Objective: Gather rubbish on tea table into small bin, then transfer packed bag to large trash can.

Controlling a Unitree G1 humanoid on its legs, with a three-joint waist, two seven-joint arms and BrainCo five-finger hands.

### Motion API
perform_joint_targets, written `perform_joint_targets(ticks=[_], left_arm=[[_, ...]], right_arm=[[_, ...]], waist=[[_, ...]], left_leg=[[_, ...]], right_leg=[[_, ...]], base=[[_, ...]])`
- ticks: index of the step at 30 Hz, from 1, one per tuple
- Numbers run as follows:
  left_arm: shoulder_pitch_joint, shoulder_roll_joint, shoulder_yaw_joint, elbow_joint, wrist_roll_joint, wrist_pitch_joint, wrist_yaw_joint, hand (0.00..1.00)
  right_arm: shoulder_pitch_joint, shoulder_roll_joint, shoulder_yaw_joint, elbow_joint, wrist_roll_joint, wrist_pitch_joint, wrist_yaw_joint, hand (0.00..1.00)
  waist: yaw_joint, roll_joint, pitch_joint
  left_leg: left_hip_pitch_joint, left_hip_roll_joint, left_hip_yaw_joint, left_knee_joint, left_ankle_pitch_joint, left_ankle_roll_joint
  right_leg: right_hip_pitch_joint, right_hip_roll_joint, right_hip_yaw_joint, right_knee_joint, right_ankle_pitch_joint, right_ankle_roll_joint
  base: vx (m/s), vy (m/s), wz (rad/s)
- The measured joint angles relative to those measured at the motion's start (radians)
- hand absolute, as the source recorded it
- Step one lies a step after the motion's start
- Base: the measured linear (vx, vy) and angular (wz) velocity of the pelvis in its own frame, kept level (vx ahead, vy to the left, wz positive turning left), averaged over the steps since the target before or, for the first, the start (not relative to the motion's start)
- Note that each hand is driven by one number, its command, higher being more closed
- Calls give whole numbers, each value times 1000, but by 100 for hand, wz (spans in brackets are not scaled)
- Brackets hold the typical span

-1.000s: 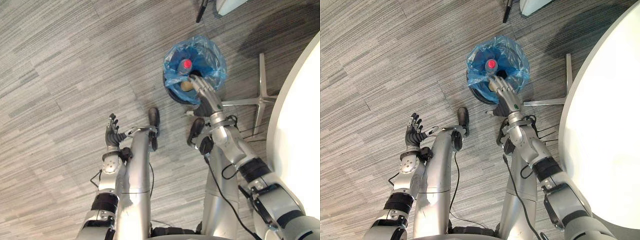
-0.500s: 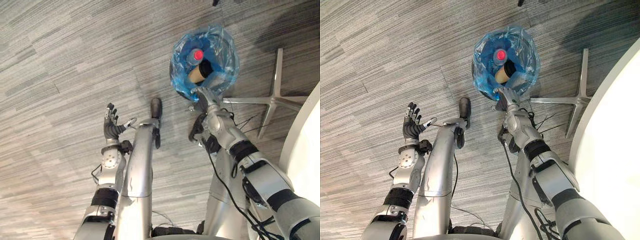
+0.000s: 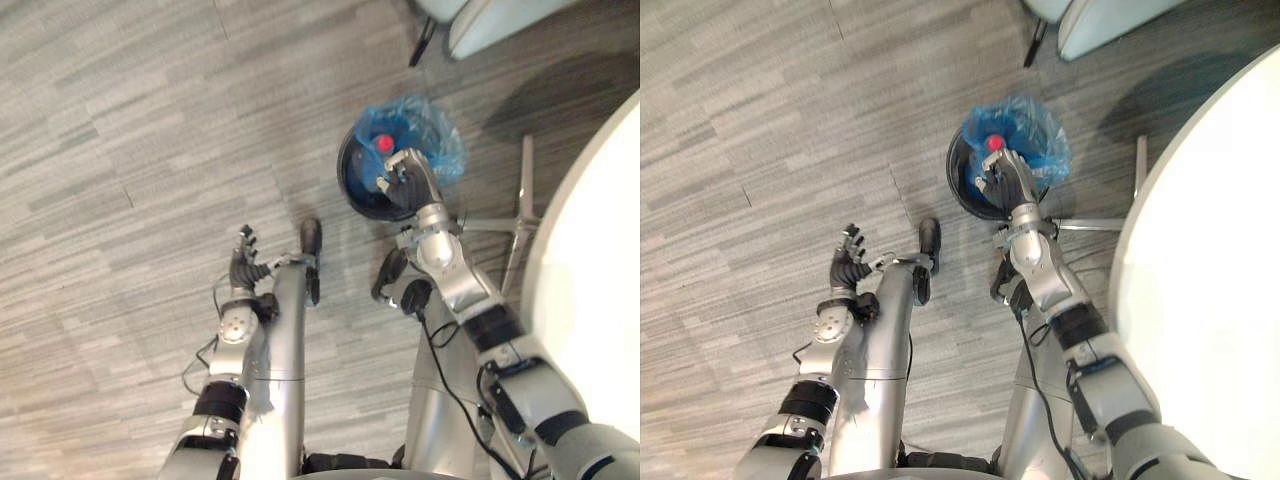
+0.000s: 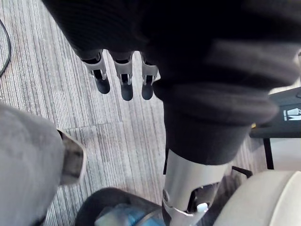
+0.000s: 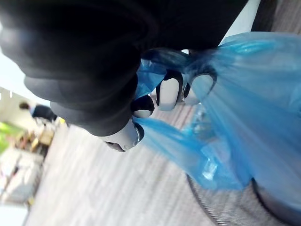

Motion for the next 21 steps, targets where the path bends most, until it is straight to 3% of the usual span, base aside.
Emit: perform_joint_targets(ticks=[4,7,9,13,17,18,19,20,21], left_arm=[[94,2,-2,10,8,3,-11,0],[184,21,-24,98,31,8,-29,0],[204,32,-32,122,37,10,-42,0],[283,71,-35,125,67,18,-62,0],[279,89,-35,81,75,17,-63,0],[276,95,-30,48,80,17,-66,0],[276,101,-29,28,83,17,-66,0],[281,105,-27,-22,93,16,-65,0],[300,107,-21,-86,97,14,-64,0]], right_arm=[[157,61,18,-111,111,-23,47,100],[288,107,30,-135,189,-66,109,100],[314,110,29,-134,202,-72,124,100],[328,108,29,-124,238,-73,195,100],[322,107,20,-124,261,-82,197,100],[320,106,18,-125,265,-86,196,100],[321,107,16,-125,266,-86,196,100],[320,108,10,-126,266,-88,195,100],[308,108,13,-129,265,-88,195,100]], waist=[[-8,-27,-38],[-21,-59,-156],[-20,-64,-184],[-19,-67,-240],[-27,-68,-248],[-35,-66,-247],[-46,-68,-248],[-47,-76,-251],[-34,-87,-259]], left_leg=[[222,7,7,-135,14,-5],[393,6,23,-287,40,-6],[442,6,35,-342,57,-2],[612,7,103,-523,118,13],[638,-8,88,-529,135,30],[655,-11,60,-541,143,42],[659,-21,34,-536,146,45],[667,-44,-14,-524,151,42],[666,-58,-36,-510,154,37]], right_leg=[[226,31,-16,-160,35,14],[392,67,-6,-339,86,38],[436,77,0,-399,109,43],[573,117,66,-602,214,52],[576,108,105,-561,219,58],[573,103,143,-433,151,89],[573,94,159,-329,113,93],[597,87,205,-178,69,118],[637,89,243,-132,58,131]], base=[[153,-40,-9],[181,0,-19],[166,42,-26],[121,73,-46],[14,49,-3],[-56,-19,65],[-73,-60,112],[-102,-102,118],[-107,-120,99]])
